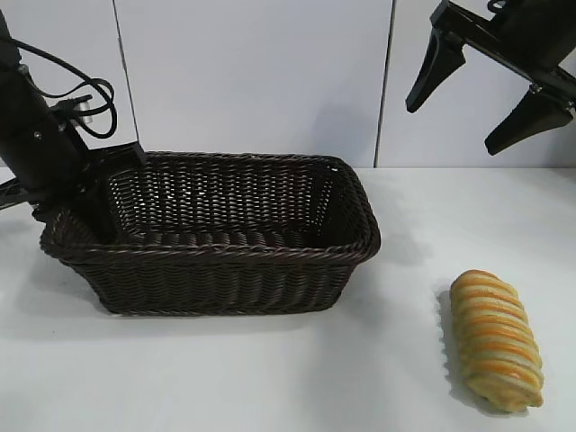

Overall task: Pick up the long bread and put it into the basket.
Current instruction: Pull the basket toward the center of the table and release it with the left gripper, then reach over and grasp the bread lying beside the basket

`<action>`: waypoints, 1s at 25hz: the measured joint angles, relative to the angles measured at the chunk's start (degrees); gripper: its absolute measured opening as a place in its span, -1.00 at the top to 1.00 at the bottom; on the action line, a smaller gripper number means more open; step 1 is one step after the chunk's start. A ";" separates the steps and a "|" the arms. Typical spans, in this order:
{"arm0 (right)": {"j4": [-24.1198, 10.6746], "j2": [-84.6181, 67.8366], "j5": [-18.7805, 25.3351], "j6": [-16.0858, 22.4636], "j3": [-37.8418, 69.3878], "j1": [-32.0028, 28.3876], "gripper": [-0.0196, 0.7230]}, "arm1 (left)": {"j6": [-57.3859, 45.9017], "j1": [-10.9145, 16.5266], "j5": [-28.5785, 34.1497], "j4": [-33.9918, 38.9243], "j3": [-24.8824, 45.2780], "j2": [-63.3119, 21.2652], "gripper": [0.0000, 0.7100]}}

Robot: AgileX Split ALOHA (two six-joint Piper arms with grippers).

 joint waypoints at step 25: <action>-0.05 0.00 0.14 0.18 0.00 0.00 -0.92 | -3.51 24.50 19.24 27.08 -25.25 -5.76 -0.95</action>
